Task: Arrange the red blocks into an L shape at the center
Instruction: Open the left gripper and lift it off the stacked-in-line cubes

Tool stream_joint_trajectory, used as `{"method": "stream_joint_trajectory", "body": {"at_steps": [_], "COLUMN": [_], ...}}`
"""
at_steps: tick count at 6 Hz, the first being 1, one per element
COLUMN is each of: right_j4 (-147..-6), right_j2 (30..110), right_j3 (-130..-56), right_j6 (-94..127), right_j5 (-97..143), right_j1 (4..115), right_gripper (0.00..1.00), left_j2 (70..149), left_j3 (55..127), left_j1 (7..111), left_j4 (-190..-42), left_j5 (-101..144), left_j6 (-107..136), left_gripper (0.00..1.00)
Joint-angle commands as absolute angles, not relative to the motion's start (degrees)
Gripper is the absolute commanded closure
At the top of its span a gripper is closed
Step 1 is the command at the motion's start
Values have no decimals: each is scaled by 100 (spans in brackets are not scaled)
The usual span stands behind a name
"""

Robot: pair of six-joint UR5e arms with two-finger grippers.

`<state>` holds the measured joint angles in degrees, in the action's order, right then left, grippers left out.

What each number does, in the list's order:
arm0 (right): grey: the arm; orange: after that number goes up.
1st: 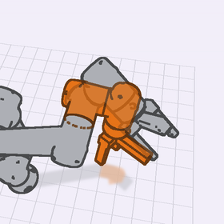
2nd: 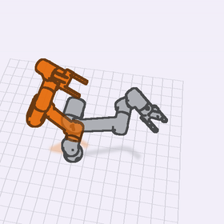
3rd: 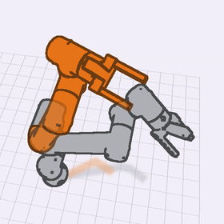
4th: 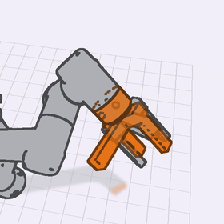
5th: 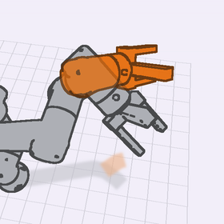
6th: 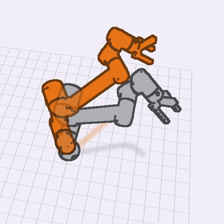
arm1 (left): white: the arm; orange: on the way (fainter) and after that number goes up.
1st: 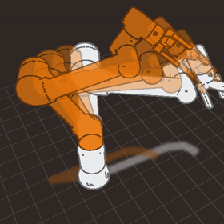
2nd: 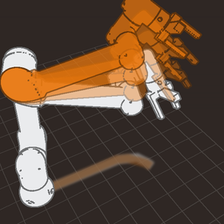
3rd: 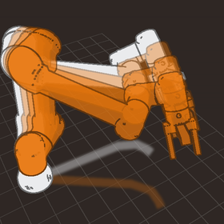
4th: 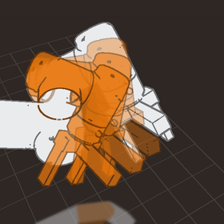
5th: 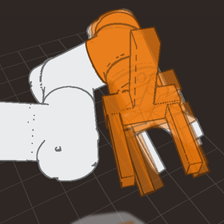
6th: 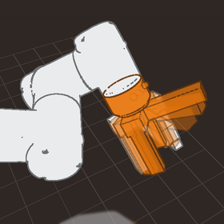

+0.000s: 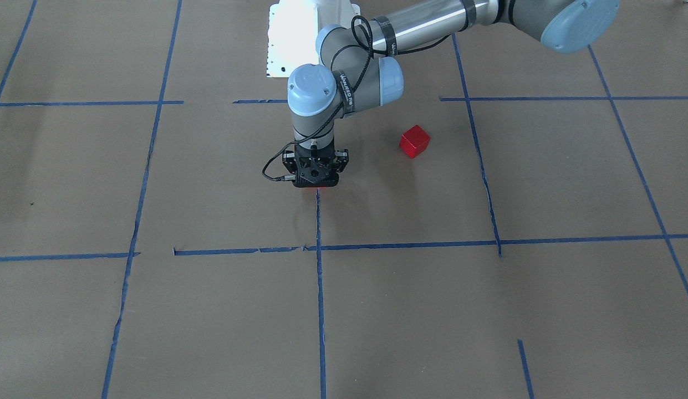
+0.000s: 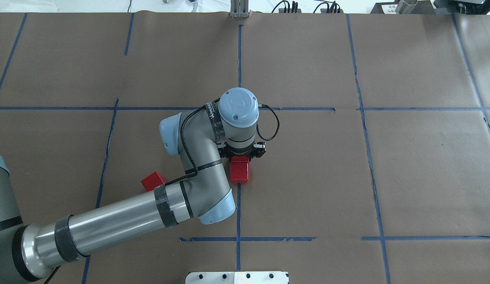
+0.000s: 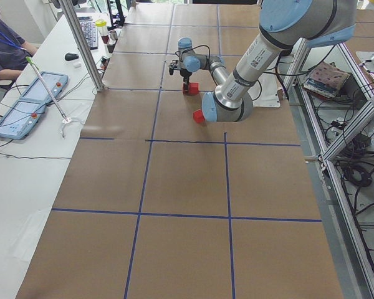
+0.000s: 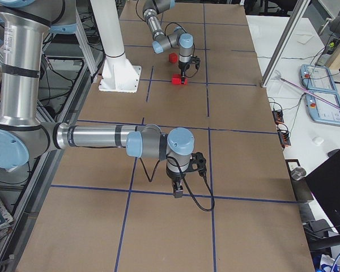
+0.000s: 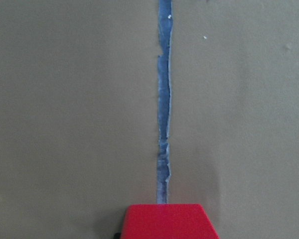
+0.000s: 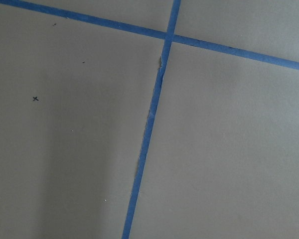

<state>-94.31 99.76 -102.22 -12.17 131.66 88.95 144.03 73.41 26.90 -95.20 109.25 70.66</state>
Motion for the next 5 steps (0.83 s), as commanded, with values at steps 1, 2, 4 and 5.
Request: {"method": "stream_joint_trajectory", "body": {"at_steps": [1,2,4,5], "right_j4": [-9431,-9431,-9431,-9431], "right_j2": [9976,9976,9976,9976], "right_j3": [-10222,-10222,-10230,-10230], "right_j6": [-1213,-1213,-1213,-1213], "right_j5": [13175,13166,13175,13175], "right_j1": [8895,8895,8895,8895], "right_gripper": [0,0,0,0], "left_j2": [14396,14396,14405,14414], "left_j3": [7339,7339,7400,7688], "left_j1": [2689,2689,2716,2864], "left_j4": [-9519,-9519,-9510,-9449], "left_j5": [10925,10925,10916,10951], "left_j6": [7066,7066,7032,7014], "left_gripper": [56,40,0,0]}}
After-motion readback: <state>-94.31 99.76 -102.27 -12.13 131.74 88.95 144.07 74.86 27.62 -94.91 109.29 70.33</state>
